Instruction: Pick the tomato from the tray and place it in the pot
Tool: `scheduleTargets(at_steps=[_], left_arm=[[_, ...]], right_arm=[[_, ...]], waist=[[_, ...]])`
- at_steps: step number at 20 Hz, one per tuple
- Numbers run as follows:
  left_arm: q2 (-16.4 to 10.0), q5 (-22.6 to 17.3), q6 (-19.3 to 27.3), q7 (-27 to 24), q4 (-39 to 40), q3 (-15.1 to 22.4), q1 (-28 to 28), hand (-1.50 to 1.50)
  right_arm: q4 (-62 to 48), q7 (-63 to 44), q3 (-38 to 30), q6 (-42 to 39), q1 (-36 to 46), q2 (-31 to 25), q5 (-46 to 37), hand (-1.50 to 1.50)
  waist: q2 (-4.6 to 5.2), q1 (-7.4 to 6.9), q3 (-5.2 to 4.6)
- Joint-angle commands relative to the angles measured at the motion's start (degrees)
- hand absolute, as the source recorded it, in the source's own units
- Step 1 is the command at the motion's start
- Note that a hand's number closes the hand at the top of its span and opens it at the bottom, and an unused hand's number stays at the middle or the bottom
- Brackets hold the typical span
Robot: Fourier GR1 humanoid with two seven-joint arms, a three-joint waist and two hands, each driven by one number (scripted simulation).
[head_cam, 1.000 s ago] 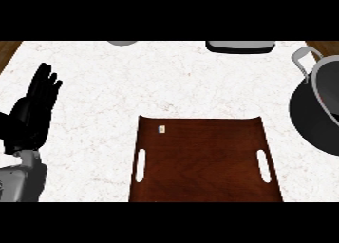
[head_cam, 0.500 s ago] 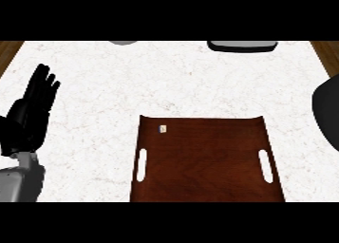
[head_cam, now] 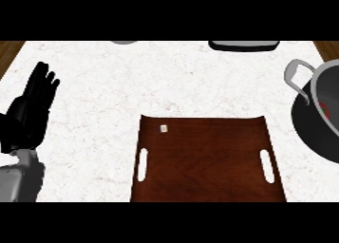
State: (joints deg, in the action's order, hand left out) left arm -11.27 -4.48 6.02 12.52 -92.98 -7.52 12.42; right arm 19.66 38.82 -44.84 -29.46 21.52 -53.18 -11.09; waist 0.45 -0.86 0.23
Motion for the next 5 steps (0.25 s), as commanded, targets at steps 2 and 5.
scheduleTargets(at_steps=[2,5], left_arm=[[-0.86,-0.16,-0.26,1.51,-0.26,-0.41,1.12,0.0],[0.54,0.26,0.44,0.96,0.49,0.35,1.14,0.0]], right_arm=[[-3.0,5.17,0.94,-6.58,0.21,-3.8,-0.23,-1.5],[-3.56,5.74,1.28,-7.19,0.07,-3.9,0.44,-1.5]], waist=[[0.16,-0.66,0.17],[0.05,-0.27,0.1]])
